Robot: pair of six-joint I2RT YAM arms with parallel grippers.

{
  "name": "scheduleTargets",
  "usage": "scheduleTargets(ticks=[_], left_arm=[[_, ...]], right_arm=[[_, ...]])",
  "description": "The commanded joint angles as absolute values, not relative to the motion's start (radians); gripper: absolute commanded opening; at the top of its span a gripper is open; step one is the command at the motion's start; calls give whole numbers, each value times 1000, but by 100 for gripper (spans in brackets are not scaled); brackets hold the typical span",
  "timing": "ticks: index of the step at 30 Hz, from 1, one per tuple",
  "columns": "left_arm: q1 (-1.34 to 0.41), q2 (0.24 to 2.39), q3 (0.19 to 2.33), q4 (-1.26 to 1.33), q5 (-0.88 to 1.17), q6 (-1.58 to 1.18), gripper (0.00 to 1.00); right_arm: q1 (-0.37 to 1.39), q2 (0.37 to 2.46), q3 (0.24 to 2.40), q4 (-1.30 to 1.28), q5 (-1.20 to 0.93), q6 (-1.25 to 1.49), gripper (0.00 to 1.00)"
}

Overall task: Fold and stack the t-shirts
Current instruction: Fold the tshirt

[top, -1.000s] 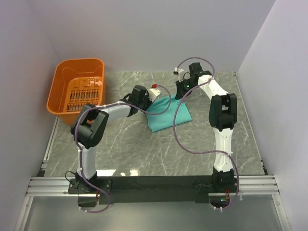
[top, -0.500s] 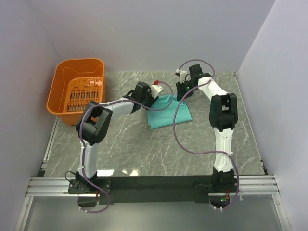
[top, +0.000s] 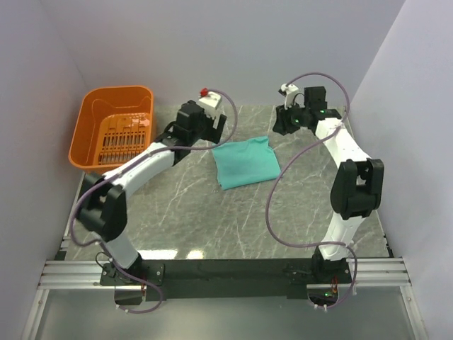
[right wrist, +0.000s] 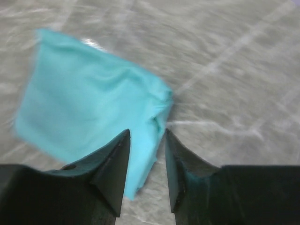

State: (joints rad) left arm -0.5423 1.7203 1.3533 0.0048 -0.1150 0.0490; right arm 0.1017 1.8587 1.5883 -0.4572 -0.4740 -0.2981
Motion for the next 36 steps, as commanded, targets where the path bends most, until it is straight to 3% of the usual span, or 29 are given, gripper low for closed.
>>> scheduleTargets(ticks=[1,3,5,6,10,19,30,36], left_arm=[[-532,1648,1281,-54,57,-127,88],[-532,1654,1250,-32,165,-184,80],[-532,1703,1267,-17,271,-250,74],[-531,1729,1284,-20,297,-261,65],[-531,1892,1402,-38,344,-319,50],[-528,2103,1526,-58,348,-327,49],[-502,2128,1502,-22,353,-336,50],[-499,2082,1511,-8,336,-342,57]], right_arm=[[101,1865,1592,-637,-837,-488,33],[147,1949,1661,-731,-810,-520,15],[166,2032,1753,-764,-785,-453,9],[175,2057,1781,-764,-778,-425,4],[179,2193,1932,-747,-691,-289,2],[180,2322,2028,-706,-531,-158,0],[160,2418,2213,-683,-135,-6,0],[143,2312,2079,-644,-150,-47,1]])
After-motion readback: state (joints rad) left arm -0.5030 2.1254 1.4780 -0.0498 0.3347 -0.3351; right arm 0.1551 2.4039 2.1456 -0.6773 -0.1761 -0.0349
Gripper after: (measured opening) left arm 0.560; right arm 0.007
